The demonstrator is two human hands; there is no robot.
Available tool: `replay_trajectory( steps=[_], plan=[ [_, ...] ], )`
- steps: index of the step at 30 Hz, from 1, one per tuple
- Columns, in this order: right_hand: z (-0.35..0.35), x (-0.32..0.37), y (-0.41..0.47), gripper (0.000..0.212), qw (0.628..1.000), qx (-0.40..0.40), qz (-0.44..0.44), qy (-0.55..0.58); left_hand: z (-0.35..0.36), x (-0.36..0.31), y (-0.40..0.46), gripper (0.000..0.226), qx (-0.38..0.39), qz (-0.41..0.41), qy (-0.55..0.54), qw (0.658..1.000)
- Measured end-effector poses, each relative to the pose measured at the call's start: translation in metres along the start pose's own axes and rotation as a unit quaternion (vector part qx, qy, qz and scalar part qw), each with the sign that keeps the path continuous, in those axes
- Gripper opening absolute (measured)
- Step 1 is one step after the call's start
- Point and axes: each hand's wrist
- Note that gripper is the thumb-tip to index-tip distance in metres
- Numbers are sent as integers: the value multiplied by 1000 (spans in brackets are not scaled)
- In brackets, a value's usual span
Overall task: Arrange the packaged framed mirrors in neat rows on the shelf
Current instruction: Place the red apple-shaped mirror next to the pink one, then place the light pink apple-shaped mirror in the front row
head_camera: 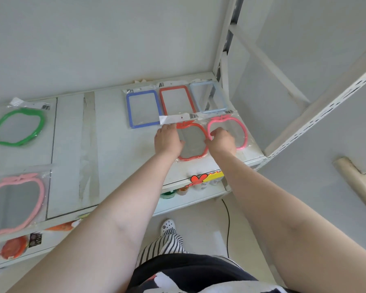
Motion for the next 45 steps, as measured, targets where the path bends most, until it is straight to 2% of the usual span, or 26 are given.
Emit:
replay_trajectory(
  steps=[4, 14, 21, 27, 35, 45],
  plan=[
    [15, 7, -40, 40, 994, 43, -92, -35, -13, 23, -49, 50, -22, -14, -8, 1000],
    [84, 54, -154, 42, 945, 125, -276, -123, -32, 135, -196, 50, -50, -128, -54, 989],
    [139, 108, -216, 43, 910, 158, -340, -178, -53, 209, -262, 49, -96, -159, -85, 979],
    [201, 166, -268, 44, 906, 163, -353, -168, -81, 291, -307, 51, -101, -170, -71, 978],
    [284, 219, -328, 46, 924, 152, -314, -155, -118, 414, -354, 50, -97, -162, -56, 980],
    [310, 251, -311, 44, 956, 110, -225, -155, -130, 469, -313, 50, -62, -127, -81, 987]
  ],
)
Point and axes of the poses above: each hand's wrist, its own y-axis towards the middle knuckle, its own z-axis out of the palm, x = y × z, and after that the axes turned 13 degrees about x, right-handed
